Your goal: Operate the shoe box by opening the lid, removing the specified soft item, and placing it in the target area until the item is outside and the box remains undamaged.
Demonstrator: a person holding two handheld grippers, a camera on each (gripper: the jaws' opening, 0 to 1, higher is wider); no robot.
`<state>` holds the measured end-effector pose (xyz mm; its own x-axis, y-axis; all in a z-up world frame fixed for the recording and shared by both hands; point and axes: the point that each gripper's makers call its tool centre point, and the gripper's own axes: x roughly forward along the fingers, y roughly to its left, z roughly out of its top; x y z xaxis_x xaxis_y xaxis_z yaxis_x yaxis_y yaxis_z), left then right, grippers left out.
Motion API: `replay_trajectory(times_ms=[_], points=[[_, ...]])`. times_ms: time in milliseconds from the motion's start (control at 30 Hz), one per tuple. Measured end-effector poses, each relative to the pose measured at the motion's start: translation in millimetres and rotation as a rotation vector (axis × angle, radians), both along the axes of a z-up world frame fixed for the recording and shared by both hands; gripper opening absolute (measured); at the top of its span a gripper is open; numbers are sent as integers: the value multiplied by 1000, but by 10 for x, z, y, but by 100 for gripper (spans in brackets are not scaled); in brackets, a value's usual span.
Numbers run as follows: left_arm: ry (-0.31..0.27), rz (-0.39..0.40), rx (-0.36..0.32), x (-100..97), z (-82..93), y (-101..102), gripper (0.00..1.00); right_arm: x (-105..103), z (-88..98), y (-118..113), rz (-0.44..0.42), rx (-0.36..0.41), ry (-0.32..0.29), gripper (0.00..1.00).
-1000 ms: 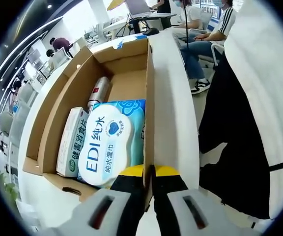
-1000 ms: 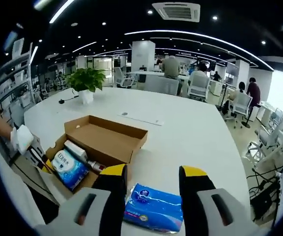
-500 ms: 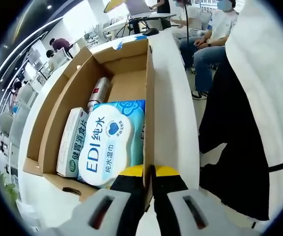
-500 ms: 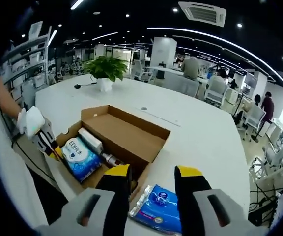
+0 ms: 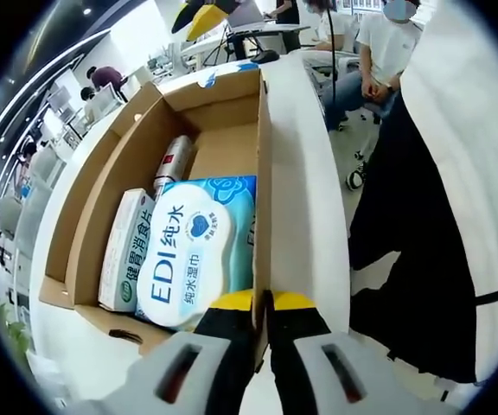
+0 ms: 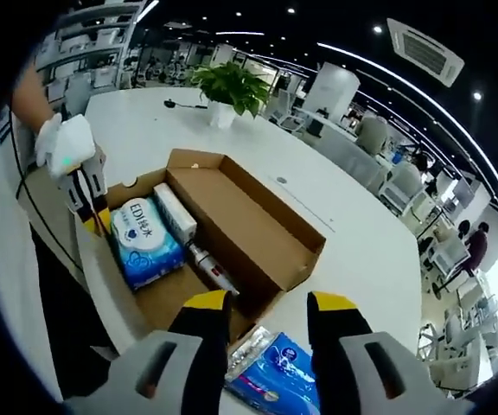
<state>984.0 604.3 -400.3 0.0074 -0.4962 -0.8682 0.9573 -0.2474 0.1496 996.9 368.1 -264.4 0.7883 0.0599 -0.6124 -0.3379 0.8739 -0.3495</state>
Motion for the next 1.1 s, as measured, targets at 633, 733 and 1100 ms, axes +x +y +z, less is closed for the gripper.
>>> replay_trajectory(times_ms=[633,733,1100], points=[[-13,-13,-11,-15,17,2,4,188,-238,290,126,-99,94,34],[-18,-14,-14,-17,20,0,4,228,-250,319,142,-118,100,34],[-40,-12,-22,-20,19,-4,4,281,-423,350,224,-115,155,28]])
